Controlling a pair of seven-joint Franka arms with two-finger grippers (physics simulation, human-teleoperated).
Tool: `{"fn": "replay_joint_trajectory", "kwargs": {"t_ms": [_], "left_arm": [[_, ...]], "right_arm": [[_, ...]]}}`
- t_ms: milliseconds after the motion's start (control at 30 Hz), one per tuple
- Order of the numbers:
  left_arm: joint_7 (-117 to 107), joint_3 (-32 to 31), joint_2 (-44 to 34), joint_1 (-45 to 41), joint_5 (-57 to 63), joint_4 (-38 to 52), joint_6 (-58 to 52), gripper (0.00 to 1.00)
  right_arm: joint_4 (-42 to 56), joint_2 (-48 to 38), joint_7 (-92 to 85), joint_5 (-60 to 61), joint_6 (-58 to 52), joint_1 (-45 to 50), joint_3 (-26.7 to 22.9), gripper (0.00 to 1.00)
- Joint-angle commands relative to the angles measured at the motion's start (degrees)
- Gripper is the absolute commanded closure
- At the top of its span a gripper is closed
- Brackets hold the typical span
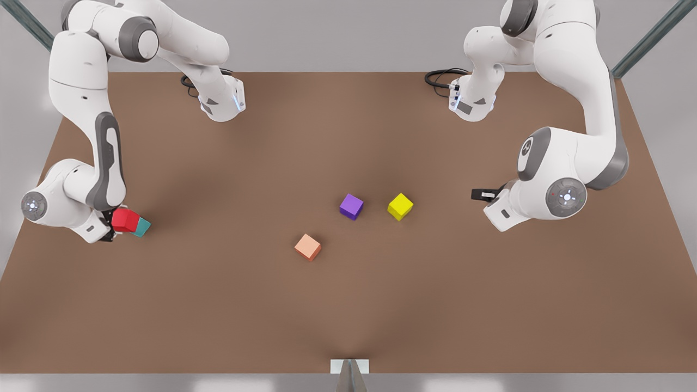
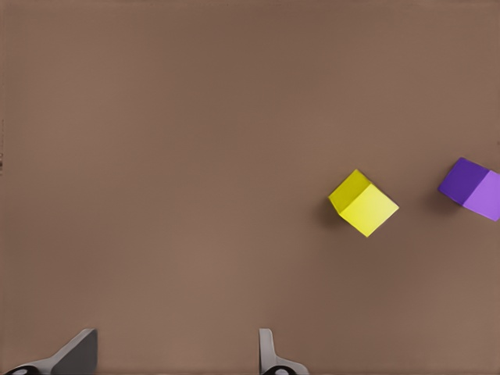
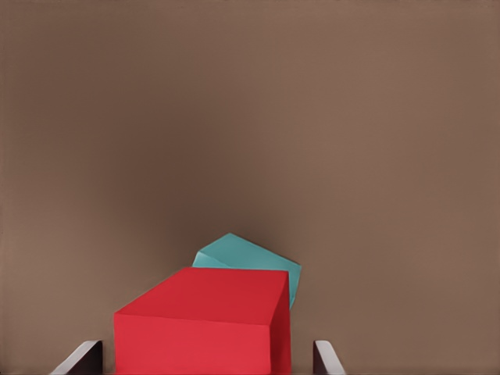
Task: Pick up red wooden cube and pass to hand red wooden cube and place in blue wooden cube
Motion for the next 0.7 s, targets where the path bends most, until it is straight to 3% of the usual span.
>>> {"fn": "replay_joint_trajectory", "kwargs": {"t_ms": [0, 300, 433, 533, 600, 633, 667], "left_arm": [[-0.21, -0.06, -0.07, -0.06, 0.17, 0.06, 0.01, 0.0], [-0.21, -0.06, 0.37, -0.06, 0.09, 0.06, 0.1, 0.0], [-0.29, -0.06, 0.37, -0.06, 0.09, 0.06, 0.01, 0.0], [-0.21, -0.06, 0.37, -0.06, 0.09, 0.15, 0.01, 0.0], [-0.21, -0.06, 0.37, 0.03, 0.09, 0.41, 0.01, 0.0], [-0.21, -0.06, 0.37, -0.06, 0.09, 0.41, 0.01, 0.0], [-0.21, -0.06, 0.37, -0.06, 0.09, 0.41, 0.01, 0.0]], "right_arm": [[0.05, -0.29, 0.63, -0.01, -3.09, 0.06, 0.06, 0.0], [6.29, -1.08, 1.33, 0.16, -11.78, 0.76, 0.32, 0.01], [14.89, -1.08, 8.09, 2.1, -23.38, 4.71, 0.41, 0.01], [28.79, -0.29, 52.18, 10.7, -40.44, 11.3, 0.76, 0.0], [28.97, 0.59, 100.8, 11.94, -39.48, 17.1, 0.41, 0.0], [35.0, 5.75, 119.18, 4.77, -36.4, 21.22, 0.76, 0.0], [39.84, 8.84, 119.55, 2.89, -37.97, 22.56, 0.23, 0.0]]}}
